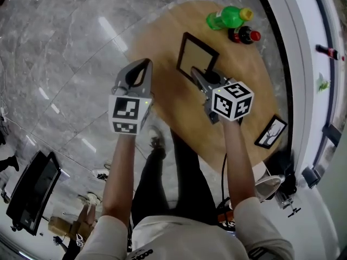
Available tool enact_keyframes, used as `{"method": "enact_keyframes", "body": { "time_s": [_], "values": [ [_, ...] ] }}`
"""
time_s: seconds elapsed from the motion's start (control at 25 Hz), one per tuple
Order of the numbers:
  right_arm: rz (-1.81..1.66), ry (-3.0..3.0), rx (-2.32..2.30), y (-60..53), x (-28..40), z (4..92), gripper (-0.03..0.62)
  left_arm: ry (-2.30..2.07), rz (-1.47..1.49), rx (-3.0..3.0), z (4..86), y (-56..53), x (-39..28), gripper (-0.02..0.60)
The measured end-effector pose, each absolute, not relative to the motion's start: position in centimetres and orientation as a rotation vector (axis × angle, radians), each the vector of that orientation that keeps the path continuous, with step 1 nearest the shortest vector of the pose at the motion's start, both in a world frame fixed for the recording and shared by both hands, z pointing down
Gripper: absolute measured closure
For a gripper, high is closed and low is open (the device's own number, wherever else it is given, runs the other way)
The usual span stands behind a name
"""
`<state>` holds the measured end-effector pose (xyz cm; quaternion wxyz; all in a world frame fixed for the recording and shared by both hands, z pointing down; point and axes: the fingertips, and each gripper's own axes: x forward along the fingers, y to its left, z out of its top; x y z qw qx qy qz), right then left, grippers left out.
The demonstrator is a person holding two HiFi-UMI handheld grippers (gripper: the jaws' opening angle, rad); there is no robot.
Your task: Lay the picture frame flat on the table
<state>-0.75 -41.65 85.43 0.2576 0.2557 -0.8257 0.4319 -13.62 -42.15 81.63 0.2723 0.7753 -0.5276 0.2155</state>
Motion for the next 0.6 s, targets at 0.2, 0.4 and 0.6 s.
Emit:
{"method": "enact_keyframes", "body": {
  "time_s": [0.2,0.4,0.6],
  "values": [
    [1.230,-2.210,0.691,-41.3,-1.2,87.7,0.579,-1.396,0.596,2.066,83.8,-41.4,-13.5,0.571],
    [1.284,-2.191,0.709,-41.4,-1.3,88.7,0.571,-1.377,0.609,2.046,85.1,-40.6,-13.4,0.571],
    [1.302,-2.143,0.746,-41.9,-0.6,89.8,0.523,-1.349,0.609,2.054,85.5,-40.4,-12.3,0.571]
  ]
}}
